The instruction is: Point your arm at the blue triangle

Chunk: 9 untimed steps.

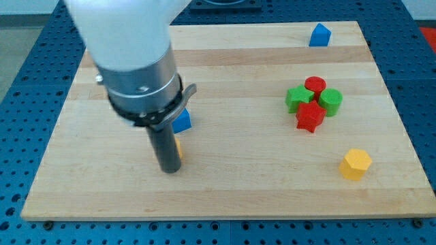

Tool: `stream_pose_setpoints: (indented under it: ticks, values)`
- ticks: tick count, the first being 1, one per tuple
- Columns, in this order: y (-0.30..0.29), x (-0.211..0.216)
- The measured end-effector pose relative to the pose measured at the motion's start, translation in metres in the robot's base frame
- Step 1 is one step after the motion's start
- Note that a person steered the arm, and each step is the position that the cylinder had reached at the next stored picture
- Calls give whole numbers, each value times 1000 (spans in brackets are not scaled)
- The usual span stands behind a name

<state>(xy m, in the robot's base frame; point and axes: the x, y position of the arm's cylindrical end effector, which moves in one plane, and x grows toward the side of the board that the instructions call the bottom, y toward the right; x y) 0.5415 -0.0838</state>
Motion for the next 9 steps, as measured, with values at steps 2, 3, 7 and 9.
stream_pose_setpoints:
  ticks: [2, 3, 7, 9]
  values:
    - [18, -35]
    - [21, -42]
    - [116, -181]
    - [158, -187]
